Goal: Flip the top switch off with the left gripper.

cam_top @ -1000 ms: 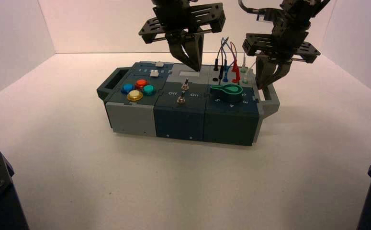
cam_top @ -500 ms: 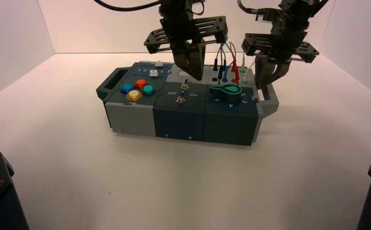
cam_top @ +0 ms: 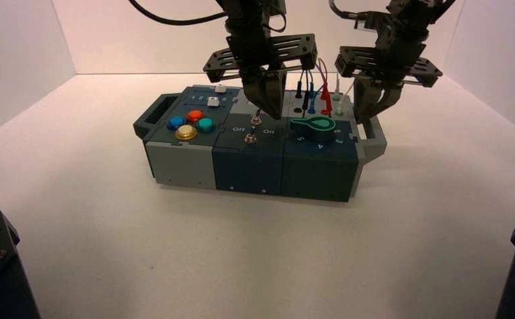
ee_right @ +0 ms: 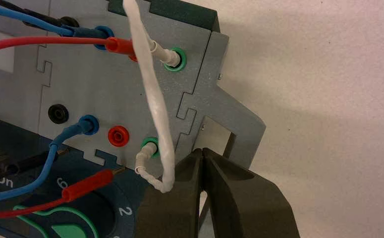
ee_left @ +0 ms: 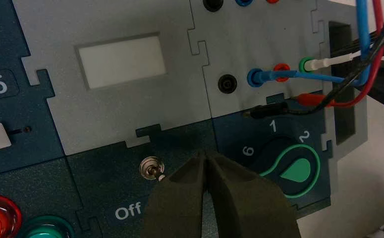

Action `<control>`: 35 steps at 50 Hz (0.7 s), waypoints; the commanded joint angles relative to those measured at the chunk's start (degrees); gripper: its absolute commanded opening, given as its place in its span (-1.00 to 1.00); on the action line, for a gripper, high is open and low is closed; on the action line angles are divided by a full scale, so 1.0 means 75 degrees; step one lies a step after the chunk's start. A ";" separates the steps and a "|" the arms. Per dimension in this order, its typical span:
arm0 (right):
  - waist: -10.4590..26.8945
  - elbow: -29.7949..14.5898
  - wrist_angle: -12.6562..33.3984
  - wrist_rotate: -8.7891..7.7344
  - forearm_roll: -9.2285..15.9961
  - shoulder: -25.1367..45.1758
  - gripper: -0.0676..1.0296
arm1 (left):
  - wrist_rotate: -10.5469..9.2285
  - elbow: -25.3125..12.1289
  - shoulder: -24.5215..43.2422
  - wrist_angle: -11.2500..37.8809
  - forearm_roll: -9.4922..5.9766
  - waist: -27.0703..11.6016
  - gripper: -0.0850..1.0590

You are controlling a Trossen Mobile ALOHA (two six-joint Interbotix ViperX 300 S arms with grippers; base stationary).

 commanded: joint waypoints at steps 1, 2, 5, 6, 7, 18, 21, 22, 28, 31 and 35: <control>0.0047 0.0023 -0.0070 -0.0105 -0.0070 0.0422 -0.92 | -0.0035 -0.0164 -0.0199 -0.0023 0.0012 0.0059 -0.91; 0.0047 0.0012 -0.0070 -0.0105 -0.0070 0.0422 -0.92 | -0.0035 -0.0164 -0.0211 -0.0035 0.0023 0.0082 -0.91; 0.0047 0.0012 -0.0070 -0.0117 -0.0070 0.0422 -0.92 | -0.0035 -0.0141 -0.0211 0.0000 0.0035 0.0176 -0.91; 0.0047 0.0012 -0.0070 -0.0105 -0.0070 0.0434 -0.92 | -0.0035 -0.0141 -0.0211 0.0000 0.0035 0.0211 -0.91; 0.0047 0.0012 -0.0070 -0.0105 -0.0070 0.0445 -0.92 | -0.0035 -0.0117 -0.0223 0.0023 0.0035 0.0246 -0.91; 0.0047 -0.0023 -0.0059 -0.0117 -0.0070 0.0480 -0.92 | -0.0012 0.0012 -0.0316 0.0012 0.0070 0.0434 -0.91; 0.0047 -0.0047 -0.0047 -0.0105 -0.0070 0.0516 -0.92 | -0.0012 0.0035 -0.0352 0.0023 0.0070 0.0457 -0.91; 0.0047 -0.0059 -0.0047 -0.0105 -0.0070 0.0527 -0.92 | -0.0012 0.0047 -0.0363 0.0012 0.0070 0.0480 -0.91; 0.0047 -0.0082 -0.0012 -0.0105 -0.0070 0.0574 -0.92 | -0.0012 0.0070 -0.0340 0.0012 0.0070 0.0480 -0.91; 0.0047 -0.0094 0.0000 -0.0105 -0.0070 0.0574 -0.92 | -0.0012 0.0082 -0.0328 0.0023 0.0070 0.0480 -0.91; 0.0035 -0.0094 0.0000 -0.0117 -0.0070 0.0574 -0.92 | -0.0012 0.0105 -0.0328 0.0012 0.0070 0.0492 -0.91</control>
